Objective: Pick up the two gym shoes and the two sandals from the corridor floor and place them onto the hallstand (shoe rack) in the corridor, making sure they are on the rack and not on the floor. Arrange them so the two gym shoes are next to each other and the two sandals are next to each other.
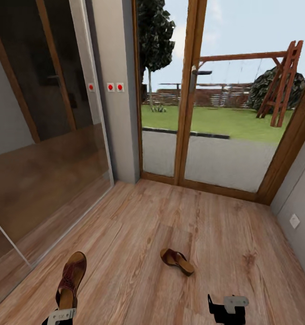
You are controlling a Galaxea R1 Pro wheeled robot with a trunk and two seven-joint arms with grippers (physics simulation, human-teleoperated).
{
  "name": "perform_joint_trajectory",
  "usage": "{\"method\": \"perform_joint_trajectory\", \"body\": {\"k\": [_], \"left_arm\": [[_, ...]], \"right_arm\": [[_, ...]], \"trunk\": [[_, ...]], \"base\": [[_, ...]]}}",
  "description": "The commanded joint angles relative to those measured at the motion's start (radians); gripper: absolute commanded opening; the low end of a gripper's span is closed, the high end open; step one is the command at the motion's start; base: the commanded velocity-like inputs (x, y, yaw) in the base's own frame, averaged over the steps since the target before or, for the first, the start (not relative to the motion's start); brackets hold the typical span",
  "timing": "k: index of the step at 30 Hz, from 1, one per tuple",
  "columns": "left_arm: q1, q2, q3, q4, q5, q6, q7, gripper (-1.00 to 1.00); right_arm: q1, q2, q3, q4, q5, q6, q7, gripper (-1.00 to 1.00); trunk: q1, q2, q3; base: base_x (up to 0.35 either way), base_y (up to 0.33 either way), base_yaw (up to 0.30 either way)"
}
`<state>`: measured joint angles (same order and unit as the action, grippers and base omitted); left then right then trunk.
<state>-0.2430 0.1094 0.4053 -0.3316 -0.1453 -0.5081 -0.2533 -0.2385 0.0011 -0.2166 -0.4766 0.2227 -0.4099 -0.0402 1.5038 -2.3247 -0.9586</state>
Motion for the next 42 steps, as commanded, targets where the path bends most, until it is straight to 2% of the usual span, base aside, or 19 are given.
{"method": "perform_joint_trajectory", "body": {"k": [1, 10, 23, 37, 42], "left_arm": [[-0.001, 0.000, 0.009, 0.000, -0.010, -0.004, -0.004, -1.00], [-0.001, 0.000, 0.009, 0.000, -0.010, -0.004, -0.004, -1.00], [-0.001, 0.000, 0.009, 0.000, -0.010, -0.004, -0.004, -1.00], [-0.001, 0.000, 0.009, 0.000, -0.010, -0.004, -0.004, -1.00], [-0.001, 0.000, 0.009, 0.000, -0.010, -0.004, -0.004, -1.00]], "right_arm": [[-0.001, 0.000, -0.003, 0.001, 0.010, -0.003, -0.004, 1.00], [-0.001, 0.002, -0.003, 0.001, 0.010, -0.003, -0.004, 1.00], [-0.001, 0.002, -0.003, 0.001, 0.010, -0.003, -0.004, 1.00], [-0.001, 0.002, -0.003, 0.001, 0.010, -0.003, -0.004, 1.00], [-0.001, 0.002, -0.003, 0.000, 0.009, -0.003, -0.003, 1.00]], "trunk": [[0.000, 0.000, -0.001], [0.000, 0.000, -0.001], [0.000, 0.000, -0.001], [0.000, 0.000, -0.001], [0.000, 0.000, -0.001]], "base": [[0.308, -0.150, 0.009], [0.259, -0.171, 0.025], [0.174, -0.218, 0.255], [0.028, -0.222, 0.274], [0.001, -0.221, 0.118]]}}
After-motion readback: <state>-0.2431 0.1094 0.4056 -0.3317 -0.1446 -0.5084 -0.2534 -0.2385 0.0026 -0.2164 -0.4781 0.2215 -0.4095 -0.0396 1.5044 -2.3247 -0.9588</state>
